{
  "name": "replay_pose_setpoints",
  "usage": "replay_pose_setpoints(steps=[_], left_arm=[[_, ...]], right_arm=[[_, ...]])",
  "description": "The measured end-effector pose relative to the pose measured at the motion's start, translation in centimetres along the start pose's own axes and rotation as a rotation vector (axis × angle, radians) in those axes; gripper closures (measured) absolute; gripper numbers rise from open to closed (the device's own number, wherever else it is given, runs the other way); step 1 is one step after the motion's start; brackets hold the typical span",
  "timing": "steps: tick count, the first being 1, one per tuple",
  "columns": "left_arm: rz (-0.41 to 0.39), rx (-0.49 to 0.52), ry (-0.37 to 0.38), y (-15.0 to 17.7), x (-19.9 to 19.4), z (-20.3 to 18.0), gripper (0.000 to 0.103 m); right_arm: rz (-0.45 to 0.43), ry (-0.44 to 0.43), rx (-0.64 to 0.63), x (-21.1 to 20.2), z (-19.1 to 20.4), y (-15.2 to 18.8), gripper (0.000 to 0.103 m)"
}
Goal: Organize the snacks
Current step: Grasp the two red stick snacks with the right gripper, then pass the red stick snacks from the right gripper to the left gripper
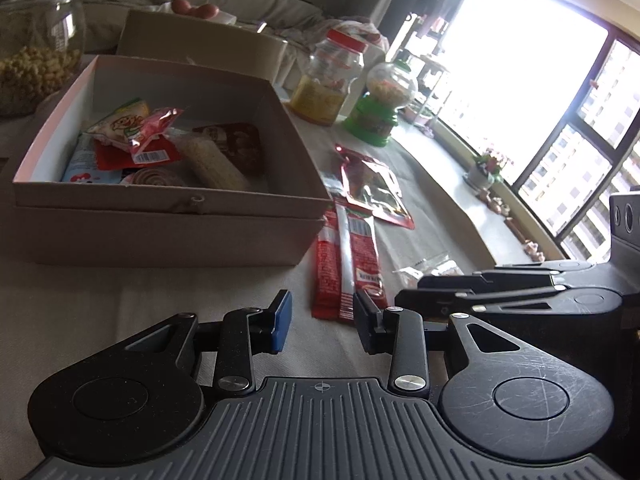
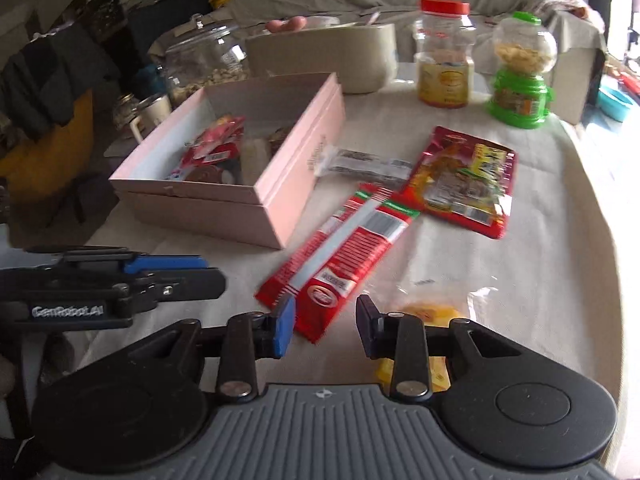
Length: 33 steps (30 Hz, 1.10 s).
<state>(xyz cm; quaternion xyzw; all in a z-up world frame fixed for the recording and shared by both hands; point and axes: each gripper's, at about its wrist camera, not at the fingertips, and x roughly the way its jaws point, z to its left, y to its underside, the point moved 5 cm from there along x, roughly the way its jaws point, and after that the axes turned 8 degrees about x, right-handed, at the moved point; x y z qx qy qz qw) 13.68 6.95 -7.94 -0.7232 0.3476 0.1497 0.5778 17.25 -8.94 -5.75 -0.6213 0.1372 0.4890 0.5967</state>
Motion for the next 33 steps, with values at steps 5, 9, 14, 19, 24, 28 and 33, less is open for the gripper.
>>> replay_pose_setpoints(steps=[5, 9, 14, 19, 24, 28, 33], left_arm=[[0.038, 0.101, -0.149, 0.1, 0.3, -1.6, 0.065], [0.063, 0.118, -0.183, 0.4, -0.5, -1.8, 0.065], [0.043, 0.113, -0.206, 0.4, -2.0, -1.4, 0.065], [0.027, 0.114, -0.191, 0.3, -2.5, -1.6, 0.065], [0.024, 0.125, -0.169, 0.4, -2.7, -2.3, 0.065], [0.031, 0.138, -0.156, 0.5, -2.6, -3.0, 0.065], [0.062, 0.134, -0.131, 1.1, -2.1, -3.7, 0.065]], right_arm=[[-0.075, 0.038, 0.093, 1.0, -1.7, -2.1, 0.033], [-0.043, 0.03, 0.078, 3.9, -0.9, -3.5, 0.033], [0.008, 0.083, 0.011, 6.9, 0.9, -3.1, 0.035], [0.022, 0.036, 0.017, 5.1, 1.0, -1.6, 0.055], [0.063, -0.053, 0.021, 2.4, 1.5, 1.3, 0.055], [0.084, -0.167, 0.019, 0.1, 2.2, 3.5, 0.052], [-0.085, -0.069, 0.048, -3.8, -0.5, 3.4, 0.03]])
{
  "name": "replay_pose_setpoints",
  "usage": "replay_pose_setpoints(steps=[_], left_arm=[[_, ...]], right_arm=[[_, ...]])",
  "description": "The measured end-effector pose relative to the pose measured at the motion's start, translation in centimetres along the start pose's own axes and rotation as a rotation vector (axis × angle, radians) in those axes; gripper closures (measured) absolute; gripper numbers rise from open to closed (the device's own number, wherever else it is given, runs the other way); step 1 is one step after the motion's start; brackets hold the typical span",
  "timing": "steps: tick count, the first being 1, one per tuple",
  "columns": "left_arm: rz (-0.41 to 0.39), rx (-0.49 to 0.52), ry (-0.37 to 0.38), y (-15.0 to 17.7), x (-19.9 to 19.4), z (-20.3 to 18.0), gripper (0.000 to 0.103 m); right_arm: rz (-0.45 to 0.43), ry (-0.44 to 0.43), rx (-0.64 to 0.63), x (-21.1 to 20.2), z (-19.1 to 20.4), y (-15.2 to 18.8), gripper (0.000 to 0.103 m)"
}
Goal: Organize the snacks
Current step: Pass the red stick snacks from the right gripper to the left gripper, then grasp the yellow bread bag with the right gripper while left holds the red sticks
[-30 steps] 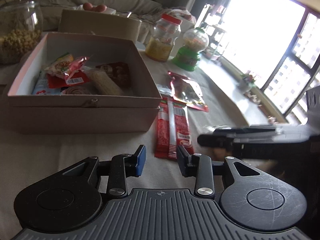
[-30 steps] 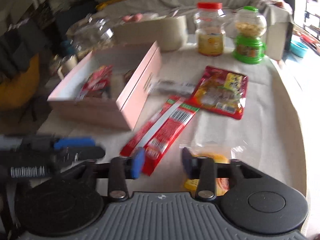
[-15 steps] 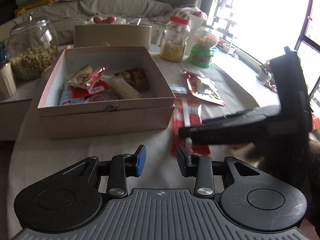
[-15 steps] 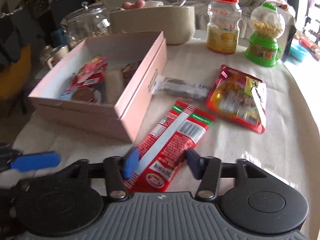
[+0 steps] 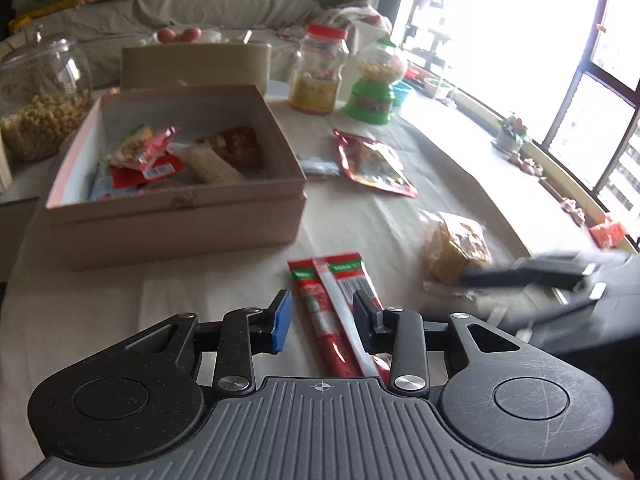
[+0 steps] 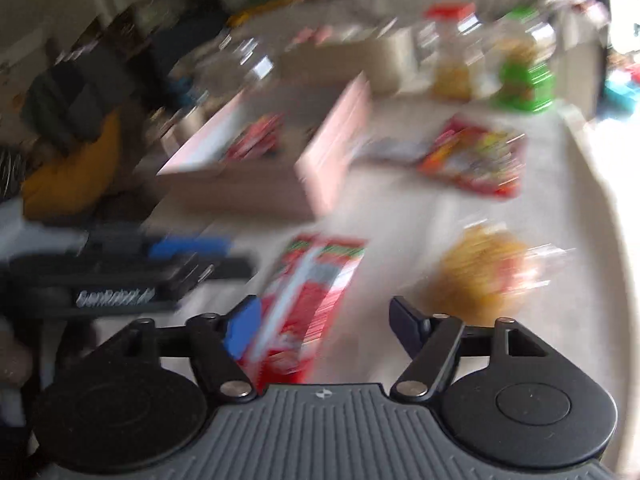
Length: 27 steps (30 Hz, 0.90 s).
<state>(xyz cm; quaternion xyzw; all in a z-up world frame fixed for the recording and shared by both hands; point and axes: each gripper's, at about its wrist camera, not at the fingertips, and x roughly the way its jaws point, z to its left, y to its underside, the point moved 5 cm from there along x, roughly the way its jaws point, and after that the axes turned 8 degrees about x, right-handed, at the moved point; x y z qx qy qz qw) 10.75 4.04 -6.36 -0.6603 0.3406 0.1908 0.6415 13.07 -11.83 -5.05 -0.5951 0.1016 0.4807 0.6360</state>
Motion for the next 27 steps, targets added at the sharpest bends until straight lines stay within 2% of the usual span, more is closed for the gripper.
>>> replay_pose_setpoints(steps=[2, 4, 6, 7, 10, 14, 18, 23, 24, 27], left_arm=[[0.019, 0.0, 0.004, 0.3, 0.4, -0.4, 0.065], [0.038, 0.006, 0.006, 0.4, 1.1, -1.0, 0.065], [0.06, 0.018, 0.005, 0.7, 2.0, -1.7, 0.065], [0.072, 0.027, 0.003, 0.7, 2.5, -2.2, 0.065], [0.077, 0.088, -0.031, 0.9, 3.5, -3.7, 0.064], [0.095, 0.147, -0.053, 0.5, 4.3, -5.3, 0.048], [0.098, 0.192, -0.067, 0.7, 4.6, -6.0, 0.04], [0.086, 0.257, -0.092, 1.1, 4.3, -5.8, 0.04], [0.094, 0.266, -0.111, 1.3, 4.3, -5.5, 0.037], [0.105, 0.225, -0.091, 1.9, 4.2, -4.0, 0.035]], right_arm=[[-0.1, 0.115, 0.035, -1.6, -2.4, -0.4, 0.028], [-0.191, 0.266, 0.053, -2.9, -4.9, -0.3, 0.026], [-0.242, 0.401, 0.073, -3.8, -7.3, 0.4, 0.026], [-0.251, 0.431, 0.089, -4.0, -8.2, 0.8, 0.026], [-0.245, 0.43, 0.164, -4.2, -10.4, 2.5, 0.026], [-0.227, 0.398, 0.224, -3.2, -11.5, 4.3, 0.026], [-0.244, 0.384, 0.225, -2.1, -11.1, 4.9, 0.018], [-0.254, 0.398, 0.197, -2.3, -10.9, 5.5, 0.017], [-0.256, 0.395, 0.2, -2.4, -10.9, 5.4, 0.017], [-0.258, 0.396, 0.196, -2.4, -10.9, 5.5, 0.017]])
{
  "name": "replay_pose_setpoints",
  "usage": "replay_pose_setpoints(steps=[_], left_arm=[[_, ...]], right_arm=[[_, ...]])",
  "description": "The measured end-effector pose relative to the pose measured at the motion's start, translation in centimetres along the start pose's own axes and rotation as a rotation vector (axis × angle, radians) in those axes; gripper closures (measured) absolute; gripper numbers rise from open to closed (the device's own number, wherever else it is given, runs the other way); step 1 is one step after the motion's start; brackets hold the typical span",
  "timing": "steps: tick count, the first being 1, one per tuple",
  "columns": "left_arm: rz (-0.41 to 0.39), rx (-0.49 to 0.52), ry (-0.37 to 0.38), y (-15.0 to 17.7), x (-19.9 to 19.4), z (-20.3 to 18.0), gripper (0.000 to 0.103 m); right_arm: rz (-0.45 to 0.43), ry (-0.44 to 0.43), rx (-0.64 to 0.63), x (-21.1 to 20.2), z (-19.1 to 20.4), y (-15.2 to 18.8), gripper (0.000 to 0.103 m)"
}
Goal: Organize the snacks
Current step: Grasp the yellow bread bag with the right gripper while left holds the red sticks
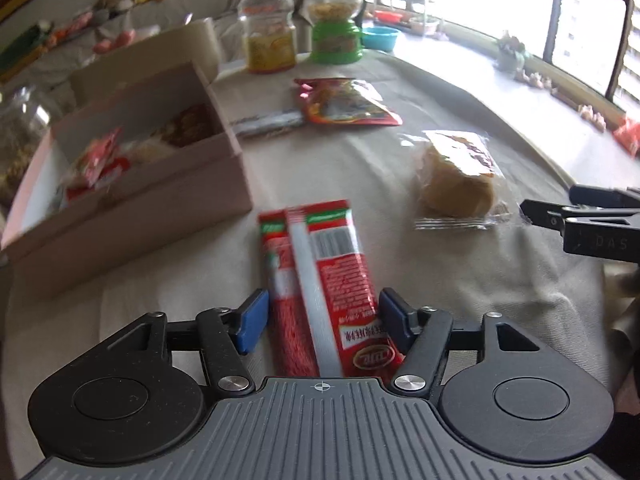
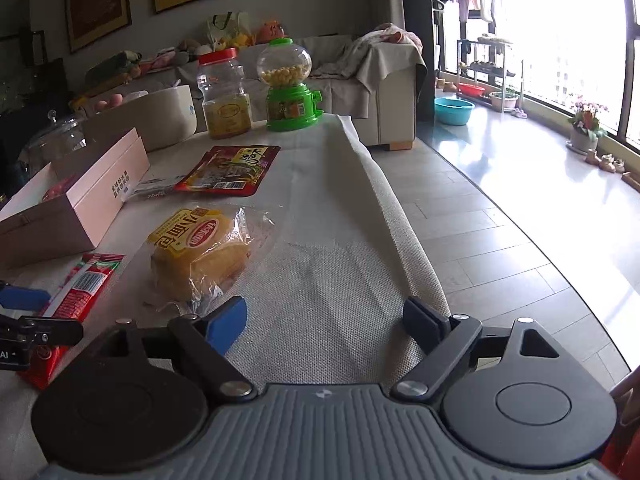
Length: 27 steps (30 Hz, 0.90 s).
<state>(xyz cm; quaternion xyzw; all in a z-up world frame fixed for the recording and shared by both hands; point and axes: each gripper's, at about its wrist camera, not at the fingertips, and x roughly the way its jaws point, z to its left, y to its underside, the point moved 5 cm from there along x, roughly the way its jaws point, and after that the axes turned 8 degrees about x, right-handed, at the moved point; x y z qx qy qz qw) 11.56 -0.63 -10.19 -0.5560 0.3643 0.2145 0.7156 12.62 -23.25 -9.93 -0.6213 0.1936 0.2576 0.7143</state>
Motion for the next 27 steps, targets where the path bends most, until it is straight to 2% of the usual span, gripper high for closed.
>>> replay_pose_setpoints(steps=[2, 4, 6, 10, 13, 16, 18, 19, 21, 23, 24, 25, 27], left_arm=[[-0.007, -0.015, 0.021, 0.1, 0.0, 0.3, 0.036], [-0.01, -0.042, 0.063, -0.1, 0.2, 0.4, 0.025], [-0.014, -0.079, 0.123, -0.3, 0.6, 0.4, 0.006], [-0.028, -0.069, 0.122, -0.9, 1.3, 0.0, 0.005], [-0.032, -0.054, 0.13, -0.9, 1.3, 0.0, 0.006], [-0.048, -0.062, 0.113, -0.7, 1.1, 0.5, 0.017], [-0.061, -0.083, 0.09, -0.6, 0.9, 1.2, 0.036], [-0.065, -0.095, 0.081, -0.6, 0.8, 1.5, 0.041], [-0.07, -0.102, 0.09, -0.6, 0.9, 1.8, 0.04], [-0.07, -0.08, 0.084, -0.6, 0.9, 1.6, 0.04], [-0.071, -0.07, 0.079, -0.5, 0.9, 1.5, 0.042], [-0.076, -0.069, 0.079, -0.5, 0.8, 1.5, 0.043], [-0.084, -0.092, 0.092, -0.3, 0.7, 1.8, 0.046]], right_arm=[[0.001, 0.003, -0.003, 0.1, 0.1, 0.0, 0.016], [0.003, 0.006, -0.006, 0.1, 0.1, 0.0, 0.016], [0.004, 0.007, -0.009, 0.1, 0.2, 0.0, 0.015], [0.012, -0.008, -0.013, 0.2, 0.1, 0.0, 0.011], [0.035, -0.057, -0.006, 0.3, -0.1, -0.2, 0.003], [0.057, -0.109, 0.027, 0.2, -0.5, -0.5, 0.0], [0.077, -0.125, 0.039, 0.2, -0.7, -0.7, 0.0], [0.091, -0.128, 0.038, 0.3, -0.7, -0.8, 0.0], [0.115, -0.118, 0.013, 0.4, -0.4, -0.9, 0.0], [0.15, -0.08, -0.097, 0.8, 0.7, -0.7, 0.001], [0.16, -0.055, -0.141, 0.9, 1.3, -0.6, 0.005], [0.143, -0.047, -0.159, 0.6, 1.8, -0.7, 0.005], [0.097, -0.1, -0.138, -0.3, 3.1, -1.3, 0.005]])
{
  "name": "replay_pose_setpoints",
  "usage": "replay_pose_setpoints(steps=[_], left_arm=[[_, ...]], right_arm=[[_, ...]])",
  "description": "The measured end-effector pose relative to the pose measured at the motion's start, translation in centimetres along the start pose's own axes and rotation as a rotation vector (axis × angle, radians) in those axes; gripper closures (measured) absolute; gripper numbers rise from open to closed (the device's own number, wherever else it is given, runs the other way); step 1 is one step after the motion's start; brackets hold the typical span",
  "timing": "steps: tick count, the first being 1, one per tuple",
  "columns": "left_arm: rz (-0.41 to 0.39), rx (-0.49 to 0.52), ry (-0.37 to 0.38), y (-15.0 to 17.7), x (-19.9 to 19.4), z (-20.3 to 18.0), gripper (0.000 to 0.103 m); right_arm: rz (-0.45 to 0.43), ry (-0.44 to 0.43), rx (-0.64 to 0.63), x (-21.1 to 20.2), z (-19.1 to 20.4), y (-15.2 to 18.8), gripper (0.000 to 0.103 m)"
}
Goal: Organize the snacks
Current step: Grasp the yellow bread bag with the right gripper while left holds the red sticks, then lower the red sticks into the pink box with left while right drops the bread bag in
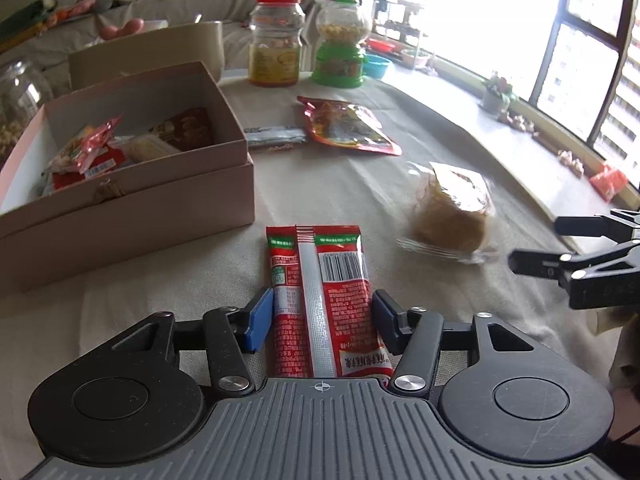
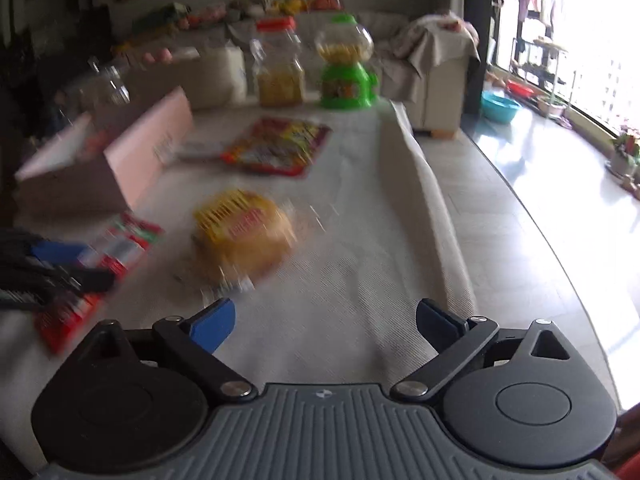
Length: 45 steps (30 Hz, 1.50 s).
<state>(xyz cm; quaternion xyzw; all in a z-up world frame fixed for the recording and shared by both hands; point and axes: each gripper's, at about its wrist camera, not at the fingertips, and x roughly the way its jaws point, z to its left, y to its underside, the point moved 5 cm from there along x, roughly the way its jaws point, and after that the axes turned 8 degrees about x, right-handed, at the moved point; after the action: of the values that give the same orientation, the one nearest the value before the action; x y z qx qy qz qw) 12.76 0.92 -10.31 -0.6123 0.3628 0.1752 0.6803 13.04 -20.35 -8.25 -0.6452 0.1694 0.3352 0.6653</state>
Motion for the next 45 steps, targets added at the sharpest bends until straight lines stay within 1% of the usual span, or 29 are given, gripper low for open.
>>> replay_pose_setpoints(steps=[1, 3, 6, 8, 10, 11, 12, 13, 15, 17, 20, 24, 27, 29, 30, 32, 33, 35, 37, 38, 40, 42, 44, 45], left_arm=[[0.001, -0.009, 0.005, 0.0, -0.1, 0.1, 0.046], [0.007, -0.027, 0.015, 0.2, -0.5, 0.2, 0.048], [0.009, -0.026, 0.023, 0.5, -0.9, 0.2, 0.049], [0.01, -0.024, 0.022, 0.8, -1.1, 0.2, 0.05], [0.012, -0.023, 0.022, 1.1, -1.4, 0.2, 0.05], [0.013, -0.022, 0.019, 1.3, -1.6, 0.2, 0.05], [0.014, -0.021, 0.018, 1.4, -1.8, 0.2, 0.05], [0.015, -0.021, 0.019, 1.6, -1.9, 0.2, 0.05], [0.016, -0.023, 0.02, 1.7, -2.1, 0.3, 0.05], [0.016, -0.024, 0.021, 2.0, -2.5, 0.3, 0.05], [0.018, -0.02, 0.027, 2.5, -3.1, 0.2, 0.05], [0.017, -0.021, 0.046, 3.7, -4.6, 0.2, 0.05], [-0.01, -0.052, 0.072, 4.0, -6.8, 1.0, 0.051], [-0.056, -0.073, 0.071, 3.3, -8.7, 2.2, 0.051], [-0.088, -0.079, 0.054, 2.7, -9.9, 3.0, 0.051], [-0.165, -0.076, -0.008, 0.7, -12.4, 4.8, 0.051], [-0.207, -0.075, -0.048, -0.4, -13.6, 5.8, 0.051], [-0.301, -0.079, -0.116, -2.9, -15.9, 7.7, 0.051], [-0.38, -0.105, -0.158, -5.3, -17.3, 9.8, 0.051], [-0.406, -0.132, -0.171, -6.3, -17.5, 10.9, 0.051], [-0.435, -0.187, -0.182, -8.2, -16.8, 12.9, 0.051], [-0.425, -0.228, -0.181, -9.8, -14.8, 14.5, 0.051], [-0.388, -0.287, -0.148, -10.8, -11.8, 16.3, 0.051], [-0.362, -0.329, -0.107, -11.0, -10.0, 17.2, 0.05]], right_arm=[[-0.013, -0.035, 0.022, -0.2, 0.7, -0.5, 0.005], [-0.02, -0.078, 0.084, 0.1, 1.6, -1.6, 0.005], [0.038, -0.107, 0.204, 2.4, 2.2, -3.0, 0.005], [0.074, -0.106, 0.25, 4.1, 2.5, -3.5, 0.005], [0.102, -0.056, 0.249, 5.6, 2.7, -3.7, 0.005], [0.101, -0.037, 0.237, 6.0, 2.9, -3.7, 0.009], [0.091, -0.025, 0.218, 6.1, 3.2, -3.8, 0.014], [0.089, -0.02, 0.197, 5.9, 3.4, -3.7, 0.017], [0.09, -0.027, 0.134, 5.2, 4.2, -3.5, 0.024], [0.093, -0.04, 0.063, 3.8, 4.9, -3.0, 0.027], [0.102, -0.098, -0.019, 1.6, 5.9, -2.4, 0.029], [0.087, -0.169, -0.137, -1.6, 7.6, -1.8, 0.03], [0.062, -0.245, -0.196, -4.1, 9.5, -2.3, 0.03], [0.013, -0.296, -0.211, -6.0, 10.8, -3.8, 0.03], [-0.019, -0.32, -0.213, -6.8, 11.5, -4.9, 0.03], [-0.092, -0.358, -0.211, -8.3, 12.9, -7.7, 0.03], [-0.132, -0.366, -0.211, -9.0, 13.6, -9.1, 0.03], [-0.215, -0.357, -0.211, -9.9, 14.9, -12.2, 0.03], [-0.275, -0.346, -0.206, -10.3, 16.1, -15.3, 0.03], [-0.295, -0.348, -0.201, -10.3, 16.5, -16.5, 0.03], [-0.334, -0.355, -0.192, -9.8, 17.4, -18.8, 0.03], [-0.353, -0.348, -0.183, -8.2, 18.3, -20.5, 0.03], [-0.331, -0.332, -0.167, -5.9, 18.9, -21.7, 0.03], [-0.314, -0.324, -0.158, -4.7, 19.1, -22.0, 0.03]])
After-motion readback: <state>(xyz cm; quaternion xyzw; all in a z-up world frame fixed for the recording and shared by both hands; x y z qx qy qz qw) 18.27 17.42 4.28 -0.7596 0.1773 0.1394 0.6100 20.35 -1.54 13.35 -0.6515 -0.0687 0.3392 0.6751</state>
